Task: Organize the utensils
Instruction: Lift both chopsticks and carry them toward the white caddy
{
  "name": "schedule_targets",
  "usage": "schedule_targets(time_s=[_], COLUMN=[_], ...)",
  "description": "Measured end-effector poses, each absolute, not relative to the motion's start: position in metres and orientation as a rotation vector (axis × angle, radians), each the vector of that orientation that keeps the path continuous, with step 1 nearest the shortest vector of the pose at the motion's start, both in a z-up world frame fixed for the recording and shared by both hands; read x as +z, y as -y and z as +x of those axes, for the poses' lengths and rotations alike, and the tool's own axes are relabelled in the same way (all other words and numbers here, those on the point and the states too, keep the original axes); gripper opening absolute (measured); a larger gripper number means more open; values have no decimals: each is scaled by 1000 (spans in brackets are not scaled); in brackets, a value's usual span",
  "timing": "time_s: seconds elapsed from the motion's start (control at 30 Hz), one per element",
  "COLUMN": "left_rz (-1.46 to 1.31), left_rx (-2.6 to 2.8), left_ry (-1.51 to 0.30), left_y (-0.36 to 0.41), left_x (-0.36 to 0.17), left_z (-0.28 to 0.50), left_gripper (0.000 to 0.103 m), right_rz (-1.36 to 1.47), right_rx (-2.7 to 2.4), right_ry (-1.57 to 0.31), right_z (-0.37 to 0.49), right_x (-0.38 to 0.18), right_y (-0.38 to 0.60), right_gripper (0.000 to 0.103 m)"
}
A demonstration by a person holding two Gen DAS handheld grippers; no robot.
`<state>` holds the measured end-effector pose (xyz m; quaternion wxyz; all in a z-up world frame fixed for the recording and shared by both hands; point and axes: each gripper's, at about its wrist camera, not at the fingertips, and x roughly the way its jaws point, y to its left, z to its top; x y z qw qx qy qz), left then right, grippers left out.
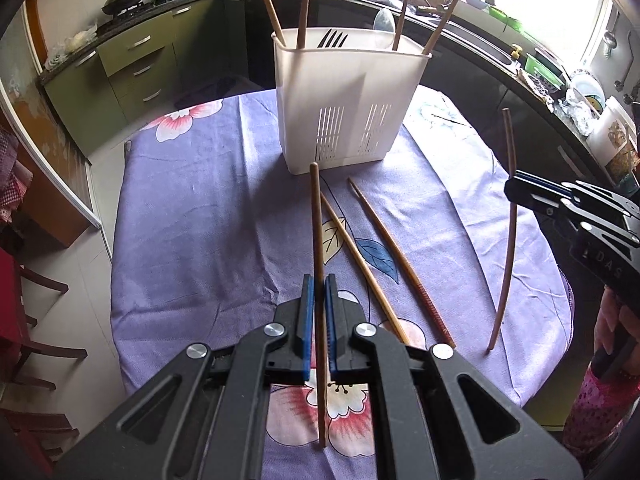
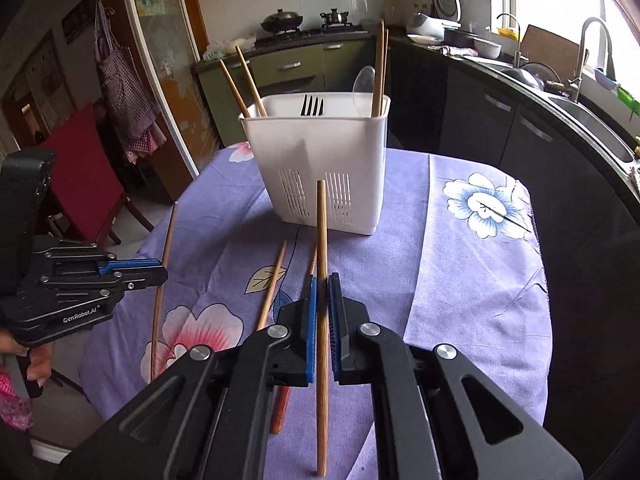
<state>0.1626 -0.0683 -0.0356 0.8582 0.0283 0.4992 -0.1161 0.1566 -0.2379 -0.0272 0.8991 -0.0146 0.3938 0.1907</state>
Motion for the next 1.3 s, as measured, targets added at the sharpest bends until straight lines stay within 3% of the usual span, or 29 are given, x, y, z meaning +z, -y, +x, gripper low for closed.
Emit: schedule_targets(time_s=[0.5,1.3], left_rz=[81,79], left_rx=[-249,-258], left_ry=[-972,-924], left_y=[65,64], left_x=[-1,17], left_z=[119,104], left_gripper=[5,5], right_rz=[-12,-27], right_rx=[406,429], right_ry=[-722,-706], right_z=[102,92], right_x=[-4,1], right_y=[251,245], right_gripper=[7,7])
